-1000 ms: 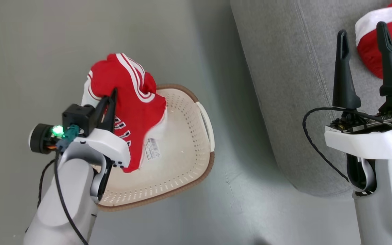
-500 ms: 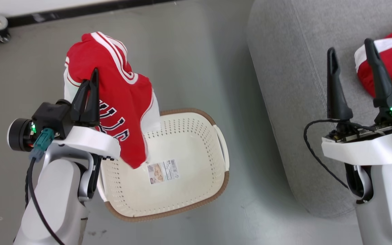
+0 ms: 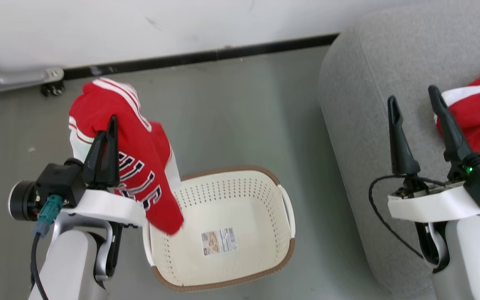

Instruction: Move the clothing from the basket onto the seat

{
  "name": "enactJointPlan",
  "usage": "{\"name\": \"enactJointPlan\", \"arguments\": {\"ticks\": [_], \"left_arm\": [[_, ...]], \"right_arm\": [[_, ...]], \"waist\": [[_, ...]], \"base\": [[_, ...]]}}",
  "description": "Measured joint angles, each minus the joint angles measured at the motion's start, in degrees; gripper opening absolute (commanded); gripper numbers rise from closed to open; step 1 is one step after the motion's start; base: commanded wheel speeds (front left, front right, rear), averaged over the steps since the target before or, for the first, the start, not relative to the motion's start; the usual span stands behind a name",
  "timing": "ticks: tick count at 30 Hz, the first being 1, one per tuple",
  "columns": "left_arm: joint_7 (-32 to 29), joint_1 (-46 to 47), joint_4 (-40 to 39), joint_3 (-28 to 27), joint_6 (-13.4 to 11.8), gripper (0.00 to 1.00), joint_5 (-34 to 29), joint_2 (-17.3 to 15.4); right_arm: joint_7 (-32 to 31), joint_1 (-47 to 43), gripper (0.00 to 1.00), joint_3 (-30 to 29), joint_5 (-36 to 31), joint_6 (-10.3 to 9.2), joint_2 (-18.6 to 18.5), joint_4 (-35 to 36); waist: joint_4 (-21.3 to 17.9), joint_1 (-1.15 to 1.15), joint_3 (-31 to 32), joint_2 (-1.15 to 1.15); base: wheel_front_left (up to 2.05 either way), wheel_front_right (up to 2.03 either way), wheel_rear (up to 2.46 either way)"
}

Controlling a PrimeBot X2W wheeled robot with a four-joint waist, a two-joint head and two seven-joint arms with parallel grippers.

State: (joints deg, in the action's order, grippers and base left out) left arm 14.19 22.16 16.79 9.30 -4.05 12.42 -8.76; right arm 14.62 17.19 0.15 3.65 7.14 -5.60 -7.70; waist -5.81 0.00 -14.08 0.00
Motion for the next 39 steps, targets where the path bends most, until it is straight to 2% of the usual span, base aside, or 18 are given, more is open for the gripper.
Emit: {"name": "enactJointPlan", "arguments": {"ticks": [11, 25, 30, 39], "left_arm": [[0.03, -3.02, -3.34, 0.42, 0.69, 0.00, -0.21, 0.15], [0.04, -4.33, -4.57, 3.46, 4.11, 0.00, -0.56, 0.78], [0.11, -4.33, -4.72, 4.78, 4.64, 0.00, -0.57, 1.88], [0.19, -4.05, -3.87, 6.02, 4.56, 0.00, -0.67, 3.47]], "right_arm": [[0.00, -5.03, 1.00, 0.35, 0.26, 0.00, -0.01, -2.04], [-0.01, -10.38, 1.00, 3.14, 1.75, 0.00, -0.87, -4.38], [-0.59, -12.03, 1.00, 7.21, 2.70, 0.00, -1.27, -5.13], [-2.61, -12.90, 1.00, 20.00, 7.00, 0.00, -1.59, -5.57]], "waist": [[2.39, 0.00, 6.69, 0.00], [4.46, -0.01, 13.38, 0.00], [4.77, 0.00, 15.12, 0.00], [4.87, -0.01, 16.59, 0.00]], "base": [[0.00, 0.00, 0.00], [0.00, 0.00, 0.00], [0.00, 0.00, 0.00], [0.00, 0.00, 0.00]]}}
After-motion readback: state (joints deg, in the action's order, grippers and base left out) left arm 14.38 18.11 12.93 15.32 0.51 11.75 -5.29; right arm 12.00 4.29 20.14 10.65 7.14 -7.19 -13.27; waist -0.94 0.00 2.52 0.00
